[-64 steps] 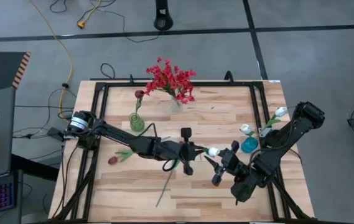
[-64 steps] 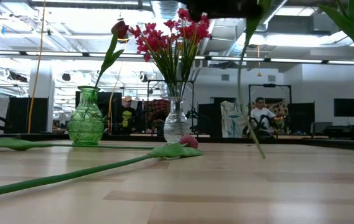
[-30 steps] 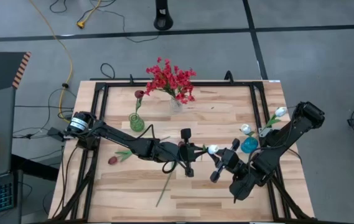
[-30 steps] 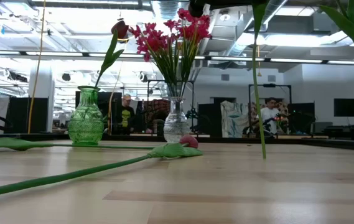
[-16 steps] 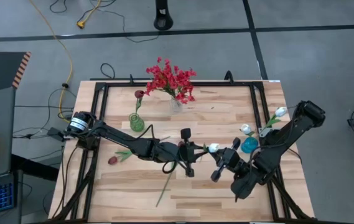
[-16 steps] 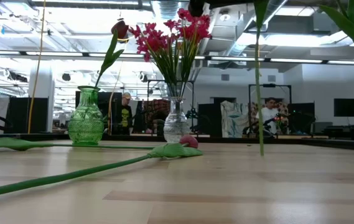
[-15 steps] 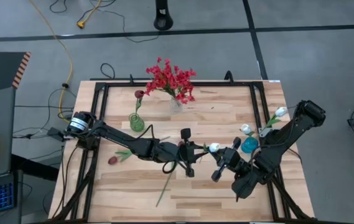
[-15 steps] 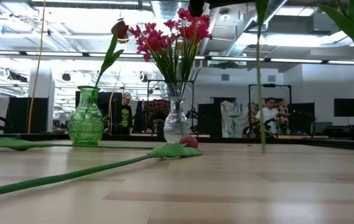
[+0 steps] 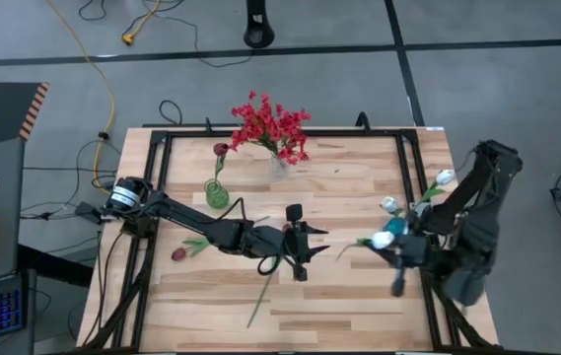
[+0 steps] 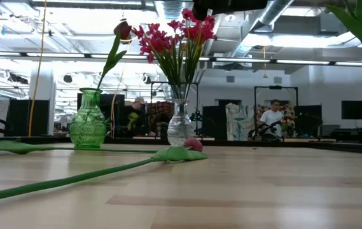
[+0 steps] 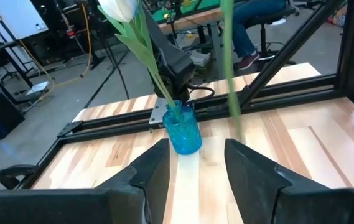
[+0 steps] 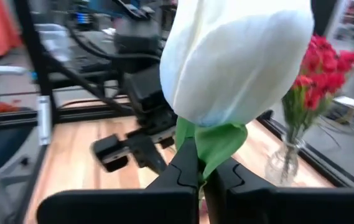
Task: Sort flowers into vase by color
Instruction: Put the white tulip into the blue vase
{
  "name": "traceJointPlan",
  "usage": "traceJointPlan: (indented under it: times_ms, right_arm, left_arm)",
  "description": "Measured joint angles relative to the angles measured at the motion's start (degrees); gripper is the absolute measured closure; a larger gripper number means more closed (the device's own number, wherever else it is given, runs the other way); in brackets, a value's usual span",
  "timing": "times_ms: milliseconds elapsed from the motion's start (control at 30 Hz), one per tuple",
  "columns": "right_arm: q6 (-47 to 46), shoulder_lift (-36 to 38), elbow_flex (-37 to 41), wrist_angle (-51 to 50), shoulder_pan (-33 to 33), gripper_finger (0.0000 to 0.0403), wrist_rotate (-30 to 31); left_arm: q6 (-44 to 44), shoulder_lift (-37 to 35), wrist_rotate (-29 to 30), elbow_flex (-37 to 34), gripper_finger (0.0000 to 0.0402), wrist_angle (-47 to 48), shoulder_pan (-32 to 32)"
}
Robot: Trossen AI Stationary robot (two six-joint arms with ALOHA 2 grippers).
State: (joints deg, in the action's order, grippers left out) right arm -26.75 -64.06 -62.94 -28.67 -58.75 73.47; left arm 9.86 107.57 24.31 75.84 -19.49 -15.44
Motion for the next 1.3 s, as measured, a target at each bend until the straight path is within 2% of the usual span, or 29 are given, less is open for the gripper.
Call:
traceJointPlan:
  times_ms: [200,700,933,1100,1300]
  right_arm:
    - [4.7,4.5,0.0,-1.7,-6.5,0.0371,0.2]
    - [5.0,12.9,0.0,-18.9,-17.2,0.0374,-0.1]
    - [5.8,17.8,0.0,-22.8,-20.2,0.0372,-7.3]
    - [12.0,20.2,-1.2,-22.8,-20.8,0.0375,-10.9]
    - [22.0,19.6,-5.2,-23.6,-20.7,0.0374,-13.6]
  left_arm:
    - [0.0,0.0,0.0,0.0,0.0261,1.1,0.0]
    - [0.0,0.0,0.0,-0.1,0.0261,1.0,0.0]
    - [0.0,0.0,0.0,-0.1,0.0261,1.2,0.0]
    - [0.5,0.0,0.0,-0.1,0.0261,1.2,0.0]
    - [0.5,0.0,0.1,-0.1,0.0261,1.4,0.0]
